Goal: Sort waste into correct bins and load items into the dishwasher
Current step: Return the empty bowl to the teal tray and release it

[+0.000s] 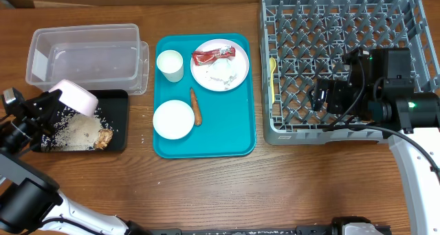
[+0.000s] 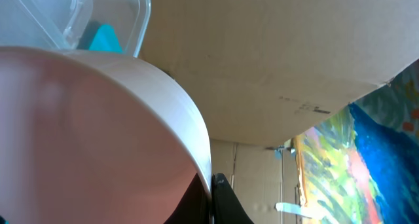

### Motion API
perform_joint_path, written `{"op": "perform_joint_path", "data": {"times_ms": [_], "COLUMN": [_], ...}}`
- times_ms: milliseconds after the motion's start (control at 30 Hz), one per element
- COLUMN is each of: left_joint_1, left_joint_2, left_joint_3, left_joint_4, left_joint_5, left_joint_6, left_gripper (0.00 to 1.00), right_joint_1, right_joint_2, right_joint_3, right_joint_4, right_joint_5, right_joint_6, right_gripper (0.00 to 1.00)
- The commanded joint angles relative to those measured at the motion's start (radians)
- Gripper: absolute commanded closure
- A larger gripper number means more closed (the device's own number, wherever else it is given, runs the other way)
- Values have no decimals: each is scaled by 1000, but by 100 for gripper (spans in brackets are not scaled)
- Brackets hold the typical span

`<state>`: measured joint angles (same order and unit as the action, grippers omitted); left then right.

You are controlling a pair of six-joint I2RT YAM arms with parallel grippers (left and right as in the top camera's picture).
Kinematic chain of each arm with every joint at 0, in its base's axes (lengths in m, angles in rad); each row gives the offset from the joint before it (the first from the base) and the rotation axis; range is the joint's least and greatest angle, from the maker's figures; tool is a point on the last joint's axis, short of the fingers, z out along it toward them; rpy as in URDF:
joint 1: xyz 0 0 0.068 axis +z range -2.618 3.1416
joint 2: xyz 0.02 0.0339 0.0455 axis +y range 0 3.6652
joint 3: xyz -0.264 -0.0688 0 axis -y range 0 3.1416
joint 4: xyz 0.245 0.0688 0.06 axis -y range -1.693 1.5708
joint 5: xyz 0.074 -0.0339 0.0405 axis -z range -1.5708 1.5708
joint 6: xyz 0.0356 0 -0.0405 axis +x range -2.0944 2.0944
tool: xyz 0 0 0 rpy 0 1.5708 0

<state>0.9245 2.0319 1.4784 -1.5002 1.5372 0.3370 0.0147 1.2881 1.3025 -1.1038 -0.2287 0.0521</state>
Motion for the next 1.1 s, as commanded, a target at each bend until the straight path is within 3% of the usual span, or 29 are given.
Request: {"op": "perform_joint_path", "data": {"times_ms": [0,267,500,567,633,700,767,900,1067], "left_joint_1": [-33,-270,-611,-718,-813,-921,-1019,-1228,-1449], "left_joint_2": [0,-97,-151,-151,-151,-151,-151,-146,-108], "left_joint_3": [6,103,278,331,369,394,410,409,401], "left_joint_4": [-24,-178,-134,-50,88,235,296,322,251], "left_joint_5": [-26,-55,-109,-164,-296,-576,-839,-1130,-1447], "left_joint_6": [129,426,424,319,99,-207,-357,-378,-404], "left_gripper": [96,96,96,96,96,96,96,96,96], "right_joint_1": [5,5,5,5,5,5,5,5,5], "right_joint_2": [4,4,4,4,4,4,4,4,4], "right_joint_3": [32,32,32,32,32,32,32,32,32], "right_joint_4": [6,10,-10,-13,-13,-13,-13,-13,-13], "right_joint_5": [-1,-1,2,3,3,3,3,3,3], "right_joint_6": [3,3,-1,-1,-1,-1,-1,-1,-1], "right_gripper": [0,0,0,0,0,0,0,0,0]}}
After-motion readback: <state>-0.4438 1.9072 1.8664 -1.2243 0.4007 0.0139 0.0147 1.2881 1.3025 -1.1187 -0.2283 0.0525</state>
